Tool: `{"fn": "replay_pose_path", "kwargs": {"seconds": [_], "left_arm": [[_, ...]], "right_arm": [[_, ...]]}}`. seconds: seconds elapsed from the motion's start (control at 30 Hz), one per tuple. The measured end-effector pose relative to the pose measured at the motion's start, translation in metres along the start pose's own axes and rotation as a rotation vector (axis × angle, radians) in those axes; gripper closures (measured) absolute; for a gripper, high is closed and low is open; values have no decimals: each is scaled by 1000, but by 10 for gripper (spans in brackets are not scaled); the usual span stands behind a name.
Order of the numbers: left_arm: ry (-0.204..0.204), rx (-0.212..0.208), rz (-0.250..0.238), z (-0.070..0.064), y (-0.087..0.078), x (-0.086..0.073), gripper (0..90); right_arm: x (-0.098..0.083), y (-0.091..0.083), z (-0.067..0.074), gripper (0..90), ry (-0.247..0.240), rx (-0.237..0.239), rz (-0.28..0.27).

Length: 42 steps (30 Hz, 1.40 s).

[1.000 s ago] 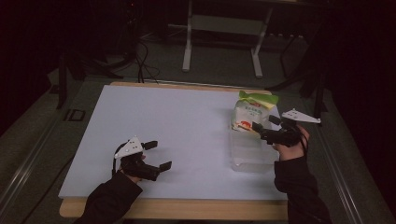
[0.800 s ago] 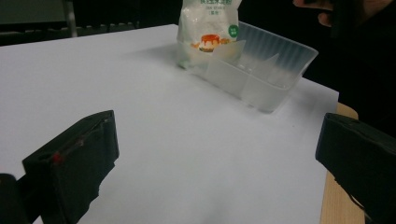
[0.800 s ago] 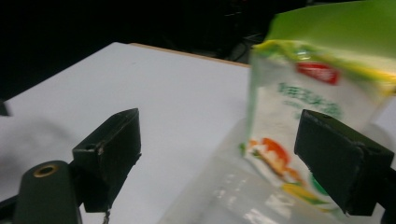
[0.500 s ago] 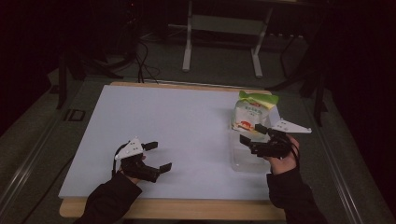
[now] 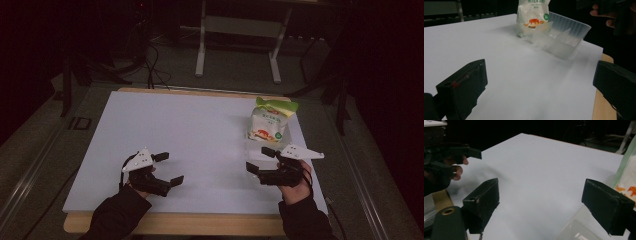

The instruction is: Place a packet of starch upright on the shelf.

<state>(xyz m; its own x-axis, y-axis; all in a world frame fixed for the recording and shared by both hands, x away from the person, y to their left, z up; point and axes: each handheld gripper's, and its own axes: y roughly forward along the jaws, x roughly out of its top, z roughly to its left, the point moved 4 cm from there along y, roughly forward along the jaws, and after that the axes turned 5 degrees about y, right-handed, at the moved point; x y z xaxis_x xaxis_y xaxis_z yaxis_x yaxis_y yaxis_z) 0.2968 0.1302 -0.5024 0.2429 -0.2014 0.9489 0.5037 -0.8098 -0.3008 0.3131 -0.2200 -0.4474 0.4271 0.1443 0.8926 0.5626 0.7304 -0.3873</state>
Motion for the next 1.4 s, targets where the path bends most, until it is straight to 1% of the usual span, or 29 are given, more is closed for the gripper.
{"fn": "replay_pose_path", "kwargs": {"seconds": [0.17, 0.23, 0.3, 0.33, 0.43, 0.63, 0.7, 0.73, 0.93, 1.07, 1.13, 1.27, 1.3, 1.4], "left_arm": [[2, -3, 2, 0, 0, 0, 0], [3, -3, 2, -1, 0, 0, 0], [5, -5, 3, -1, 0, 0, 0], [6, -6, 4, -1, 0, 0, 0], [10, -9, 3, -2, 0, -1, 0], [12, -13, 7, -2, 1, -1, 0], [14, -12, 14, -3, 1, -3, 0], [14, -12, 15, -3, 1, -3, 0], [16, -15, 16, -3, 2, -4, 0], [12, -19, 21, -3, 2, -5, 0], [17, -19, 25, -4, 3, -6, 0], [18, -23, 24, -4, 3, -7, 0], [19, -23, 24, -4, 4, -8, 0], [23, -26, 39, -4, 6, -11, 0]], "right_arm": [[-10, -7, 8, 142, 2, 20, -6], [-14, -10, 10, 142, -10, 13, -5], [-17, -11, 12, 142, -12, 20, -6], [-20, -12, 13, 142, -15, 11, -7], [-24, -14, 14, 142, -26, 19, -4], [-33, -17, 17, 141, -49, 10, 21], [-35, -18, 18, 142, -57, -3, 21], [-37, -18, 18, 142, -73, -16, 25], [-45, -18, 23, 141, -117, -27, 43], [-48, -19, 25, 140, -132, -34, 48], [-51, -20, 26, 140, -138, -31, 45], [-56, -21, 26, 139, -160, -32, 60], [-57, -21, 26, 139, -161, -32, 59], [-58, -24, 24, 137, -151, -25, 34]]}}
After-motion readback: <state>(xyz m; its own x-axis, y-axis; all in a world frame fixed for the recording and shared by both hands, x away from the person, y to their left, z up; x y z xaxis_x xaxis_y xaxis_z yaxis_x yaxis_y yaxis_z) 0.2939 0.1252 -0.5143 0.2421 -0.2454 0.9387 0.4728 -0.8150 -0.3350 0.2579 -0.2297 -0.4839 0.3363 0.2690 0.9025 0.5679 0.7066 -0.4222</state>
